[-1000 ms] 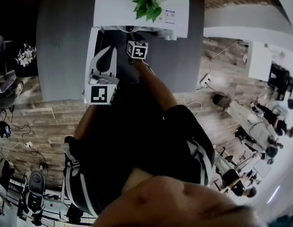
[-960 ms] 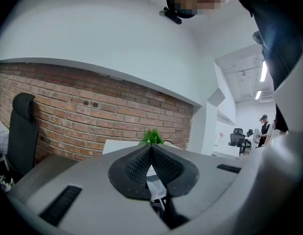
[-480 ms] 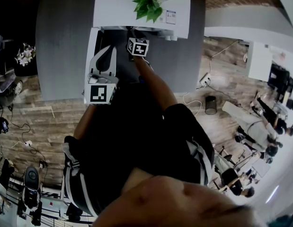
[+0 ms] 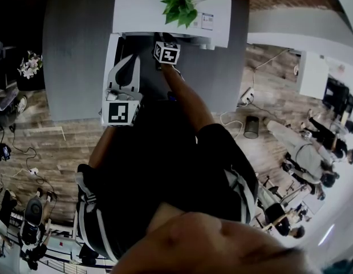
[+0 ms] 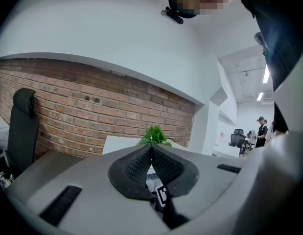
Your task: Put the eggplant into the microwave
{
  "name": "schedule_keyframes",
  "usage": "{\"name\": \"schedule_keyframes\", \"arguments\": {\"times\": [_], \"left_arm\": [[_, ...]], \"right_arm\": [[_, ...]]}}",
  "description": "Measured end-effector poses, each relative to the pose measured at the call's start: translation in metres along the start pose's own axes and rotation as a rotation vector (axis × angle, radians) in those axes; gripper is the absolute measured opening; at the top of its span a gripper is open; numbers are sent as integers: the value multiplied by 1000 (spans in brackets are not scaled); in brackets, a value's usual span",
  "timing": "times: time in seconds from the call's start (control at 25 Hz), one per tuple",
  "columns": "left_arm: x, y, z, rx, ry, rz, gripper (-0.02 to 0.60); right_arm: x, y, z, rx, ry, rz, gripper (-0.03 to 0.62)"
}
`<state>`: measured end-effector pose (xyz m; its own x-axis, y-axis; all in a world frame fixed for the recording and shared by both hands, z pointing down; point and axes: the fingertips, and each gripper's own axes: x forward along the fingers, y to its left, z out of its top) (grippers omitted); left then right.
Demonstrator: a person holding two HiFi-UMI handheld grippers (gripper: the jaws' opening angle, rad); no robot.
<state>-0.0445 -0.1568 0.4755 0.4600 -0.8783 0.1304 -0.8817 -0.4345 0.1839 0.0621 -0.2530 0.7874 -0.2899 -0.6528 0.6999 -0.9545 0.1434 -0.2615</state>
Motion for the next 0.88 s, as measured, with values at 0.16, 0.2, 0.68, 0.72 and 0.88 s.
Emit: {"name": "schedule_keyframes", "arguments": {"times": [0.16,0.2,0.68,0.72,0.88], "left_arm": [[0,2,-2,1,16,2,35],[0,2,-2,1,19,0,35],[1,3,-4,3,28,-4,35],[1,3,-3,0,25,-2,35],[-1,1,1,-9,8,3,35]], "right_arm": [[1,-1,6,-3,-3,-5,155],[1,-1,8,-3,-5,-6,155],[3,-5,11,0,-12,-8,155],[1,-5,11,0,-10,-11,155],[-1,-6,9,20,-24,5,149]]}}
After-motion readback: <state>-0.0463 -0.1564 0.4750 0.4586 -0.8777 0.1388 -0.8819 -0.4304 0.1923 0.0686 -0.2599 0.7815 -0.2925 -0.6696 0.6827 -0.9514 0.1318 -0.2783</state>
